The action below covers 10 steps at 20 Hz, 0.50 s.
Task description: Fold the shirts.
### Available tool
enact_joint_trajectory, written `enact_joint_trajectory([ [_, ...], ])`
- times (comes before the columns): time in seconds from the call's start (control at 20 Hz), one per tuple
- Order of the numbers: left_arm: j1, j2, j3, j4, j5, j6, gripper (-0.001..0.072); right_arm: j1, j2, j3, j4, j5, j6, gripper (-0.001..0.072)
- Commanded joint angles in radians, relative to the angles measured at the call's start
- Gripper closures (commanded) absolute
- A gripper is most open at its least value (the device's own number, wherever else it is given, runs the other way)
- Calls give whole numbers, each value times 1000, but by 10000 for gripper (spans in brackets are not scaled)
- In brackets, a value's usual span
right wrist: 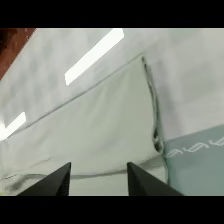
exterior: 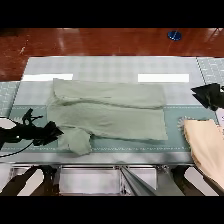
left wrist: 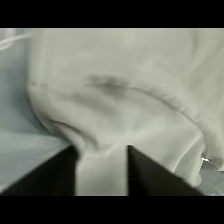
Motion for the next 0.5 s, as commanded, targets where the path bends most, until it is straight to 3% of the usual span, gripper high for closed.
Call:
enact_joint_trajectory([
  [0.0,-81,-54,-25,-85,88,73,558,-60,7,-22,-374,126,131,298],
  [0.05,-84,-77,-19,-87,86,80,687,-24,7,-60,-473,150,190,299],
  [0.15,-83,-96,-2,-89,74,105,690,64,7,-153,-566,187,238,299],
  [0.45,-83,-93,79,-90,24,124,690,220,7,-290,-546,145,262,299],
])
